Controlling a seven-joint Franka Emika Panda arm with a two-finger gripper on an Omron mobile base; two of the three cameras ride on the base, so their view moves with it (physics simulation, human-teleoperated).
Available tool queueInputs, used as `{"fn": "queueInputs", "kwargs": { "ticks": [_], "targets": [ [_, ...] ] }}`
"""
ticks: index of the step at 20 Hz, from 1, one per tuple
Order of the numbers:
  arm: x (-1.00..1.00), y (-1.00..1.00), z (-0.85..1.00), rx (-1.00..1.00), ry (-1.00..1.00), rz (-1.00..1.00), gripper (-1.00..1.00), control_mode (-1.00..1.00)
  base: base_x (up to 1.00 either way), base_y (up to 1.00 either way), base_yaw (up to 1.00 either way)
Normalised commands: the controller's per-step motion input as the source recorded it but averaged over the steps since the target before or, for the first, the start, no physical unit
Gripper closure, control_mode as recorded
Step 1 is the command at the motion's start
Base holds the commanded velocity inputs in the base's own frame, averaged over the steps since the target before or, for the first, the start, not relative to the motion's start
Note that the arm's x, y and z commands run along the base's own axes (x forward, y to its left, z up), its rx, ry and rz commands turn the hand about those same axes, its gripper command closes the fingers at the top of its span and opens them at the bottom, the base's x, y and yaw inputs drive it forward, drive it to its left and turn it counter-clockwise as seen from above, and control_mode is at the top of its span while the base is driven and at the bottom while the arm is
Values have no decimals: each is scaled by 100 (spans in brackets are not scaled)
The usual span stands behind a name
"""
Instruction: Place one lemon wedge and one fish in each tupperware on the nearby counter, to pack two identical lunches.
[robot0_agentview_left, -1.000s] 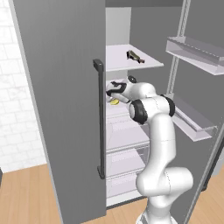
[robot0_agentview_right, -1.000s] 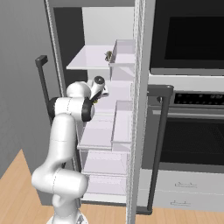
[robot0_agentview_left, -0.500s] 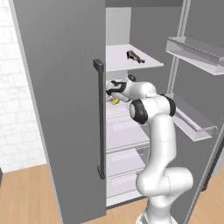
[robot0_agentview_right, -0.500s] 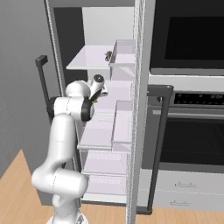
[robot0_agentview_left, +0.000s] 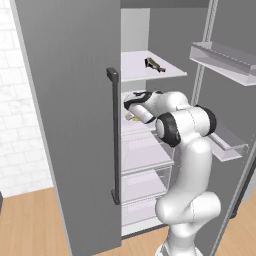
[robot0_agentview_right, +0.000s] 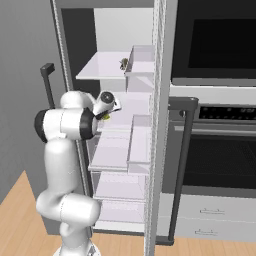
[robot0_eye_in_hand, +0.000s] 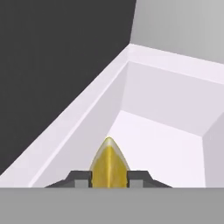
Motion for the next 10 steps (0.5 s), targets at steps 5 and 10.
{"fn": "queueInputs", "kwargs": {
  "ticks": [5,10],
  "targets": [
    [-78,-27,21,0,-7,-7,100,-100,0,0,0],
    [-24,-49,99,2,13,-10,100,-100,0,0,0]
  ]
}}
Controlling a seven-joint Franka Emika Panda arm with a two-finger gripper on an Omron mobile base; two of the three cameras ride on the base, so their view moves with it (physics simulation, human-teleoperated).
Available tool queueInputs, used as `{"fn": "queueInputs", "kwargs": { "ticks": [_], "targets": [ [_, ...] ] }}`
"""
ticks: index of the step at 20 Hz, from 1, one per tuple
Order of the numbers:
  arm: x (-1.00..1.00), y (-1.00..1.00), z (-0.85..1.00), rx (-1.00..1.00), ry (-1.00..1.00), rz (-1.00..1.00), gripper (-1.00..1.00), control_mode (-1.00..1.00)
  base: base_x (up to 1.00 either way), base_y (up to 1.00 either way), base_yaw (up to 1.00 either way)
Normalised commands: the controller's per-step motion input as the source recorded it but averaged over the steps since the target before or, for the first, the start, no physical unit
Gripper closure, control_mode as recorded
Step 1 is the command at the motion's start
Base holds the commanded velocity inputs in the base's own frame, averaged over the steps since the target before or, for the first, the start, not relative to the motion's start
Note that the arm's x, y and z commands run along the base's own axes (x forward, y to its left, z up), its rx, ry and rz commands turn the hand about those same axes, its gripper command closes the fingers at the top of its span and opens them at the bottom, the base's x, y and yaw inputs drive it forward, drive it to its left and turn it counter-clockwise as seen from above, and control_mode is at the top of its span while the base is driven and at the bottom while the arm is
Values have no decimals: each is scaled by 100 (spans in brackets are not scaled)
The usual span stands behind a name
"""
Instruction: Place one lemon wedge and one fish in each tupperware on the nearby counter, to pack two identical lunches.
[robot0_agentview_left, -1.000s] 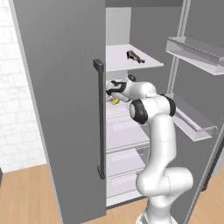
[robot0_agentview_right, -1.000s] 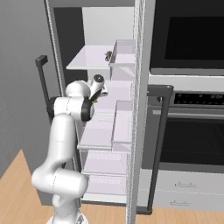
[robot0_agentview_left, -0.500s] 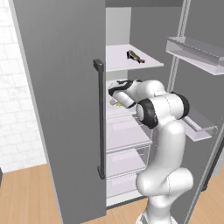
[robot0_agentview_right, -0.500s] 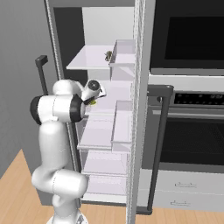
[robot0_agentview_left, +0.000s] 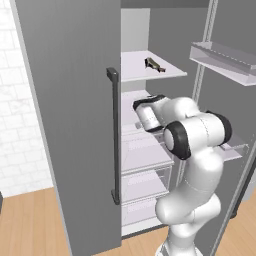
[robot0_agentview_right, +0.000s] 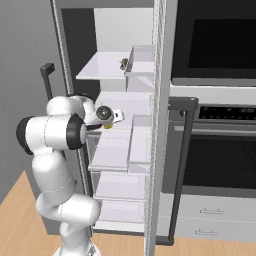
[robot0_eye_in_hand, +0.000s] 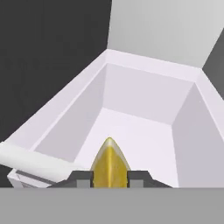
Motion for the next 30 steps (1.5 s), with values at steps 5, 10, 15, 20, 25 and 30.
{"fn": "queueInputs", "kwargs": {
  "ticks": [5,10,15,20,25,30],
  "targets": [
    [-9,-36,100,2,18,-10,100,-100,0,0,0],
    [11,-1,100,0,38,-6,100,-100,0,0,0],
    [1,-2,100,0,26,-7,100,-100,0,0,0],
    [-33,0,100,0,6,-6,100,-100,0,0,0],
    [-80,0,93,0,14,-5,100,-100,0,0,0],
    [-100,0,29,1,5,-7,100,-100,0,0,0]
  ]
}}
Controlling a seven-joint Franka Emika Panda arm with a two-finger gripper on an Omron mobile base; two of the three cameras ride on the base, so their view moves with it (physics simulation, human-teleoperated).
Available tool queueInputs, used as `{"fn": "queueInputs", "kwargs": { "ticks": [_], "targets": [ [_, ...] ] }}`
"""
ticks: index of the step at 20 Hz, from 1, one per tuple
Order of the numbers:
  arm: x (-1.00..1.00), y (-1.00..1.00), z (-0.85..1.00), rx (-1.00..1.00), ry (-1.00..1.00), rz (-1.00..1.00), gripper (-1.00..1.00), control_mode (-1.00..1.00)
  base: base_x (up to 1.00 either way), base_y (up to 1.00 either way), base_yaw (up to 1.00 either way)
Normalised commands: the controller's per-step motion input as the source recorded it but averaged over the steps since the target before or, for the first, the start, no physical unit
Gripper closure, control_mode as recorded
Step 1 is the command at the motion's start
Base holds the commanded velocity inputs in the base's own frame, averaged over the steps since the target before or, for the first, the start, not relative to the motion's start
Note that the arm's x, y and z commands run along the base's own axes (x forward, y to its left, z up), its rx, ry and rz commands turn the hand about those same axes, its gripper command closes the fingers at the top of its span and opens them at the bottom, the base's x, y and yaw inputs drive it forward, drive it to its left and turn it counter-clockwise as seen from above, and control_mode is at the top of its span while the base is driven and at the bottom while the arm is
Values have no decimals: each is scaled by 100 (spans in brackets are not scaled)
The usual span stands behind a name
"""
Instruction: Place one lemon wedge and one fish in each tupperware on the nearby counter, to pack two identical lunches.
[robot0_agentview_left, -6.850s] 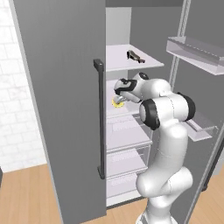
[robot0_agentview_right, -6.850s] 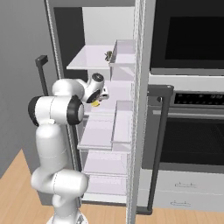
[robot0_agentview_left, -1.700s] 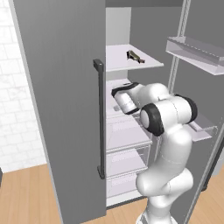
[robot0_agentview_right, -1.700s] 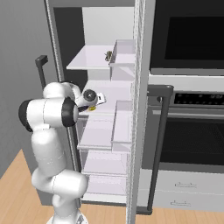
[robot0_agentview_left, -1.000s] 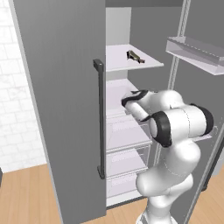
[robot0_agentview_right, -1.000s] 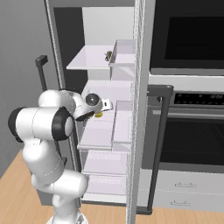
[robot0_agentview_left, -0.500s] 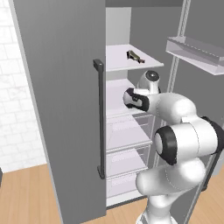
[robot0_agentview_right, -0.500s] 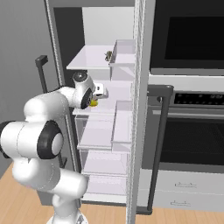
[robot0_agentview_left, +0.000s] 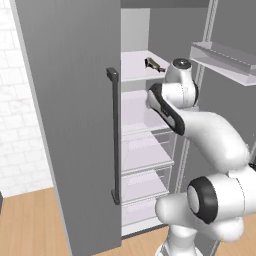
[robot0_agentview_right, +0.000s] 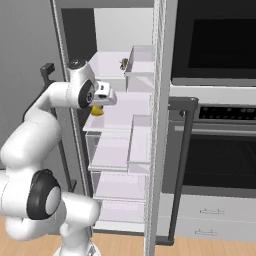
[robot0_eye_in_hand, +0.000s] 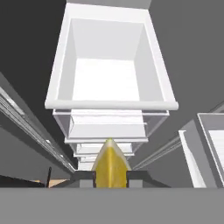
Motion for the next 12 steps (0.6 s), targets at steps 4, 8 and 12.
{"fn": "queueInputs", "kwargs": {
  "ticks": [4,8,12],
  "targets": [
    [-100,0,0,11,-12,-1,100,-100,0,0,0],
    [-100,0,0,12,-6,-2,100,-100,0,0,0],
    [-100,0,0,12,0,-1,100,-100,0,0,0]
  ]
}}
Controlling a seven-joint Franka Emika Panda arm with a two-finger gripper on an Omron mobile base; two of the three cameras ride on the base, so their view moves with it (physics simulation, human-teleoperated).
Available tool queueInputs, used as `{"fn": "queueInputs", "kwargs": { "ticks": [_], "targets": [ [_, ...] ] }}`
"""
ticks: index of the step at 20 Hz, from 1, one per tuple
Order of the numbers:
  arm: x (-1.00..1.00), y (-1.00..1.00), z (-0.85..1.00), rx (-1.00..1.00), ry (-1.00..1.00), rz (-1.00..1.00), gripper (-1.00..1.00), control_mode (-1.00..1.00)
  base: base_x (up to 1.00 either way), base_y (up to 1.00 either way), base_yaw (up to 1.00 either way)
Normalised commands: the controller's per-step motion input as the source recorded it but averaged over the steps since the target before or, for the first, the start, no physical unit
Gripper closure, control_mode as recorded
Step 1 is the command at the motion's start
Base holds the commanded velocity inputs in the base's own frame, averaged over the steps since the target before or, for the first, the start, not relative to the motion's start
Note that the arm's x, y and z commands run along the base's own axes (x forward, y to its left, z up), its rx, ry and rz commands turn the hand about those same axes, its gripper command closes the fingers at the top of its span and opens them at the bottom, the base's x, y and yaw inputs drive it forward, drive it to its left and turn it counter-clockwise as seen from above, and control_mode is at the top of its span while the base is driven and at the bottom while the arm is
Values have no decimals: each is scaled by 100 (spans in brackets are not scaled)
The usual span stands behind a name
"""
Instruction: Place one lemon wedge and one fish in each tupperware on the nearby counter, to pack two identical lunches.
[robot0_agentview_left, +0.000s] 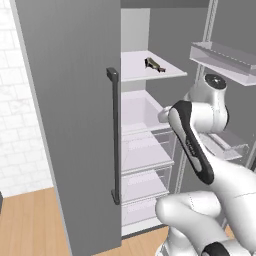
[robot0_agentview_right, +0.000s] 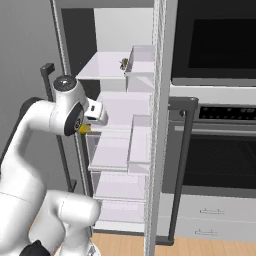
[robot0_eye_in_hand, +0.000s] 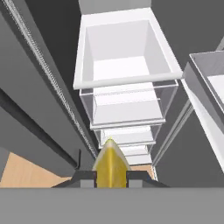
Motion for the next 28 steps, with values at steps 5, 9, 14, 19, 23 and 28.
{"fn": "queueInputs", "kwargs": {
  "ticks": [5,9,14,19,23,28],
  "targets": [
    [-97,0,16,1,10,-6,100,-100,0,0,0],
    [-51,0,15,0,18,-10,100,-100,0,0,0],
    [-36,0,2,0,19,-13,100,-100,0,0,0],
    [-9,0,0,0,1,-3,100,100,-78,-3,-20],
    [0,0,0,0,0,0,100,100,-100,-10,-28],
    [0,0,0,0,0,0,100,100,-99,-61,-19]
  ]
}}
